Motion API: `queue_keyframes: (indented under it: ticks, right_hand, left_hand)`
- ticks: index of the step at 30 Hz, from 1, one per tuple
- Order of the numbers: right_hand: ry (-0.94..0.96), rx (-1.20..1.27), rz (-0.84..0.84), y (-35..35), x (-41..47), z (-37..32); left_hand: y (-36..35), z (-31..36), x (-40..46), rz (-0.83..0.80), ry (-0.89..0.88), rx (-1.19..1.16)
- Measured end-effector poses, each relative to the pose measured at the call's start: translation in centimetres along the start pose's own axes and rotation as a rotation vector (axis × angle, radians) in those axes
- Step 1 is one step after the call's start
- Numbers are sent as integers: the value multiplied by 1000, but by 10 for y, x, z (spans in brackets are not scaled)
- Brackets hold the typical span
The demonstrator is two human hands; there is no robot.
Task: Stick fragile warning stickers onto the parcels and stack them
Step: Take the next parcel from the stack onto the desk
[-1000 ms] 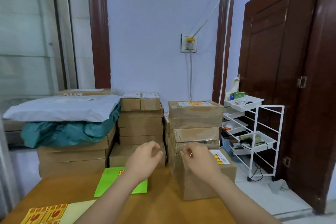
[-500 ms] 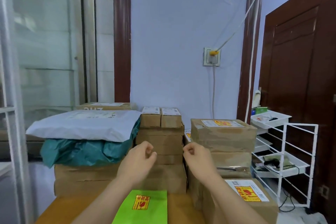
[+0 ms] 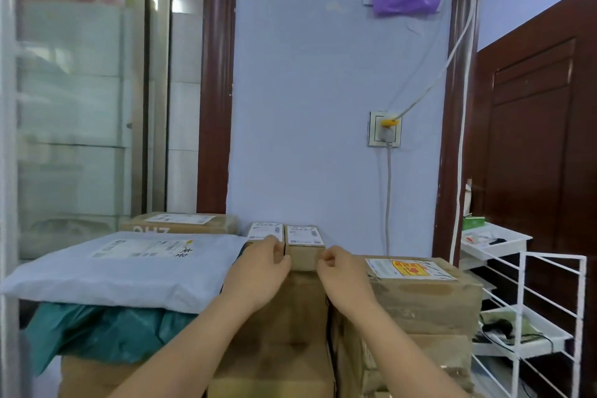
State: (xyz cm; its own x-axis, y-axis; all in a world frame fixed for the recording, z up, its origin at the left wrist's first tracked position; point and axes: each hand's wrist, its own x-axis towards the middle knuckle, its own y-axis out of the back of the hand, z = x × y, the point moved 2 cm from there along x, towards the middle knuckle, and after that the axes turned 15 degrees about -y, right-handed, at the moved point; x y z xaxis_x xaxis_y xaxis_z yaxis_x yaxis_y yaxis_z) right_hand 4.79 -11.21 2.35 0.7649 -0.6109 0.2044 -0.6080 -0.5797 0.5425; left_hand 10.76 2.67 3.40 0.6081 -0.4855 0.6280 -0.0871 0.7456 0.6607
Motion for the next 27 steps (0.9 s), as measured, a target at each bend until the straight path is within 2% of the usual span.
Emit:
queue_keyframes:
  ticks: [6, 13, 19, 27]
  right_hand:
    - [14, 3, -3, -6, 22, -13]
    - [-54, 34, 57, -32, 58, -18]
    - [-208, 80, 95, -50, 84, -19]
    - [-424, 192, 19, -69, 111, -1]
  left_hand:
    - [-6, -5, 30, 19, -4, 29]
    - [-18, -29, 59, 33, 94, 44]
    - [-29, -61, 75, -38, 257, 77]
    - [-34, -72, 90, -138, 373, 150]
